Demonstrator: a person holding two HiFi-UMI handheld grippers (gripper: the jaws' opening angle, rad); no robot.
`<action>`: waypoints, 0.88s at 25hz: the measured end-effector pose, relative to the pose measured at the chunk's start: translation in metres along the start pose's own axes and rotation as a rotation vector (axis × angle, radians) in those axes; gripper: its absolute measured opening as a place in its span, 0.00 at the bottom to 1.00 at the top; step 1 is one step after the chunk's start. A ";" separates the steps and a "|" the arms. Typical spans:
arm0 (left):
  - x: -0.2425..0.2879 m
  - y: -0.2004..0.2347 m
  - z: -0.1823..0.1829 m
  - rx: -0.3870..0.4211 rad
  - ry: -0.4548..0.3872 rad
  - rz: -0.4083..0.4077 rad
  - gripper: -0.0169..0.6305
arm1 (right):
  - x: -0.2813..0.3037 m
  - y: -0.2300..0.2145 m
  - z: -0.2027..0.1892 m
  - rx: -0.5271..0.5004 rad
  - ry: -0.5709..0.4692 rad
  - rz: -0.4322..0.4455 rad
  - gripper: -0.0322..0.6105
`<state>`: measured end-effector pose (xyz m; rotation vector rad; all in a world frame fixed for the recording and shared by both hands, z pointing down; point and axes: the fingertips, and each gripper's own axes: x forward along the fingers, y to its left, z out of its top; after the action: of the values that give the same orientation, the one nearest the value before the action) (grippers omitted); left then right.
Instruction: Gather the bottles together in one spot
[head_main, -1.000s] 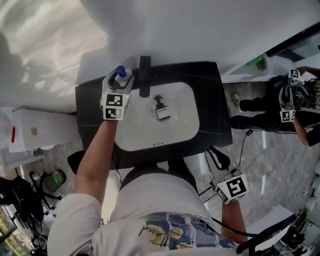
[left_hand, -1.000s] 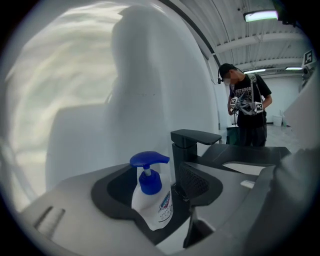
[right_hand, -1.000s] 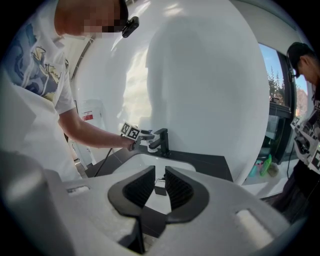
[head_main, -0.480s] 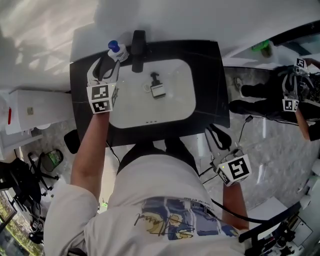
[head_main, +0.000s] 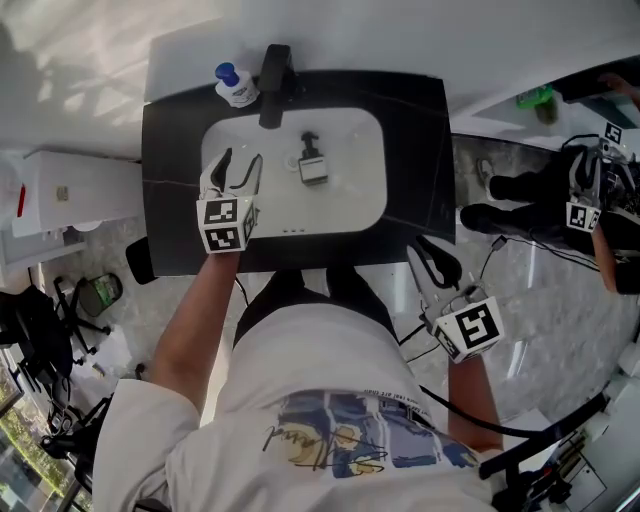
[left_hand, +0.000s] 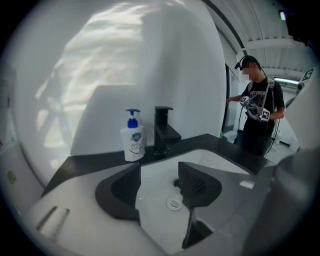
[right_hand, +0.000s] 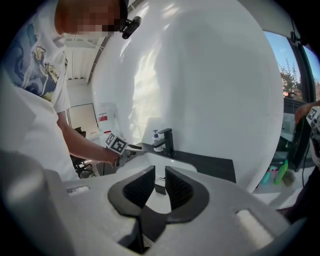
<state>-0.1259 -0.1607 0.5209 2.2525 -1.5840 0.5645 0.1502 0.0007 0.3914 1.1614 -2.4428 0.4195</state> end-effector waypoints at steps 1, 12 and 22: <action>0.003 -0.011 -0.006 -0.017 0.019 -0.020 0.40 | -0.001 -0.002 0.000 -0.002 -0.001 0.007 0.15; 0.074 -0.088 -0.043 -0.112 0.191 -0.121 0.34 | -0.013 -0.038 -0.016 -0.012 0.015 0.034 0.15; 0.135 -0.092 -0.095 -0.198 0.425 -0.097 0.33 | -0.029 -0.070 -0.033 -0.006 0.042 0.031 0.15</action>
<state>-0.0106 -0.1948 0.6665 1.8955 -1.2532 0.7626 0.2296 -0.0087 0.4136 1.1020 -2.4275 0.4407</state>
